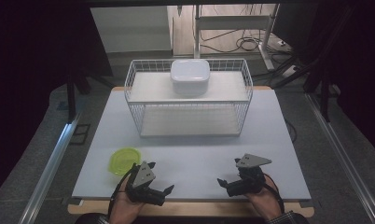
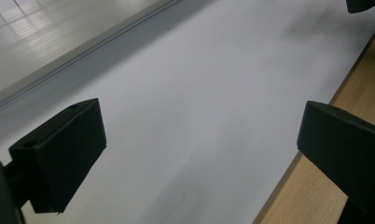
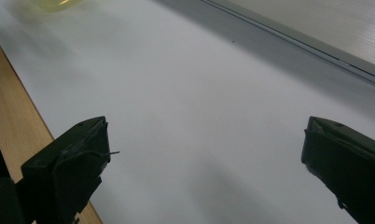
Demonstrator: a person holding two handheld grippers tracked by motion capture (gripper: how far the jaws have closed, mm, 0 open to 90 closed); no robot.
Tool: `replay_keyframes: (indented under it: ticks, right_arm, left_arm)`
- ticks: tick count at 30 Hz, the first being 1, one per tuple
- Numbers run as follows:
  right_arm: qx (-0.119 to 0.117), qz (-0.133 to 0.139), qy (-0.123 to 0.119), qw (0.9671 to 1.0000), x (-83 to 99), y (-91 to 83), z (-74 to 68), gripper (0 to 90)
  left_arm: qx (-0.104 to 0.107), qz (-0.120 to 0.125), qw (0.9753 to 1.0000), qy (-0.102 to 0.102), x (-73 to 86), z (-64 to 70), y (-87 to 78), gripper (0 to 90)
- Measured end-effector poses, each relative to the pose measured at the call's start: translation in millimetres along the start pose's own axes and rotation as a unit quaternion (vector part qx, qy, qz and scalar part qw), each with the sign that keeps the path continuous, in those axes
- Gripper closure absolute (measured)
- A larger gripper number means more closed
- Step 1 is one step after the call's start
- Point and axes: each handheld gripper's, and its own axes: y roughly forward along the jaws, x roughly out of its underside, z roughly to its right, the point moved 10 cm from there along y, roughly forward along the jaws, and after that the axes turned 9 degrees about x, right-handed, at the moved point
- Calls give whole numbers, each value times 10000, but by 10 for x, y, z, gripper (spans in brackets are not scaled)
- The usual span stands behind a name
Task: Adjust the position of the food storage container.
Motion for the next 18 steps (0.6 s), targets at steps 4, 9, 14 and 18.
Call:
replay_keyframes:
  ticks: [4,9,14,18]
  right_arm:
    - [-1,-16,-18,10000,8,11,1,17]
    - [1,-30,-14,10000,16,24,7,20]
    - [1,-100,-13,9999,42,44,12,22]
    - [-7,-141,-29,9999,55,55,1,24]
  left_arm:
    - [-9,-2,9999,-101,-27,-32,-51,10]
    - [-271,127,9995,-114,-64,-143,-216,157]
    - [-276,391,9981,-390,-82,-271,-393,430]
    - [-446,434,9969,-490,-64,-387,-487,621]
